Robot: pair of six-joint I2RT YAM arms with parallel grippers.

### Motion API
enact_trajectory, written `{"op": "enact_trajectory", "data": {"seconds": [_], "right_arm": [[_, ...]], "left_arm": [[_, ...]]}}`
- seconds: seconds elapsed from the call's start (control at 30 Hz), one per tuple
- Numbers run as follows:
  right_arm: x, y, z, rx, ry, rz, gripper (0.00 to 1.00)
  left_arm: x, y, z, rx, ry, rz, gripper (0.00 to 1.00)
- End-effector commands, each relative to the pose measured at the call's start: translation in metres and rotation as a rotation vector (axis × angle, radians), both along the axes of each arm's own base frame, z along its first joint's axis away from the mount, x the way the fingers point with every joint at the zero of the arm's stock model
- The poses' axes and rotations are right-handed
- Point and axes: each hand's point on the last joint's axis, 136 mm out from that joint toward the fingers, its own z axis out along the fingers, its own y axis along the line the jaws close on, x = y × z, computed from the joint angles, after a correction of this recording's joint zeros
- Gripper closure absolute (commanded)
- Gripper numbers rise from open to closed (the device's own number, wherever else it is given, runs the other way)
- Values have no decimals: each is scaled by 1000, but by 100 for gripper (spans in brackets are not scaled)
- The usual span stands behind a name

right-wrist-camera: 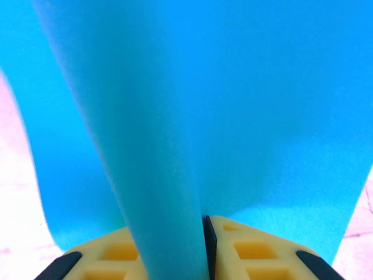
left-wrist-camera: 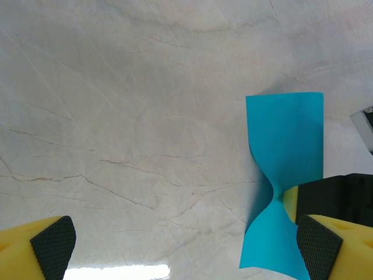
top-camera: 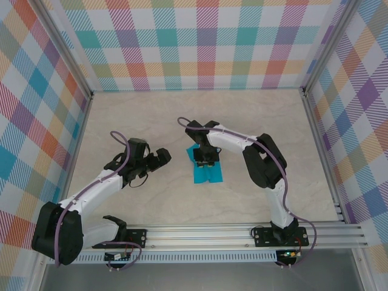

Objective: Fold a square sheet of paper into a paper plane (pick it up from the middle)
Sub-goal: First fold in half a square sheet of paper at the center of the table.

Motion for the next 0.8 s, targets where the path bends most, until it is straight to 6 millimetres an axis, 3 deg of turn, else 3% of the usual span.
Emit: {"op": "enact_trajectory", "data": {"seconds": [0.0, 0.2, 0.3, 0.57, 0.77], "right_arm": [[1, 12, 34, 143, -29, -5, 76], [2, 46, 87, 530, -39, -27, 73], [3, 49, 96, 675, -12, -68, 71], [-2, 12, 39, 713, 87, -225, 63], [-13, -13, 20, 641, 86, -234, 38]], "left_arm": [[3, 2, 16, -14, -27, 9, 0], [5, -4, 22, -52, -32, 5, 0], [6, -10, 26, -84, -35, -7, 0], [9, -36, 22, -204, 0, -69, 0], [13, -63, 20, -222, 16, -125, 0]]}}
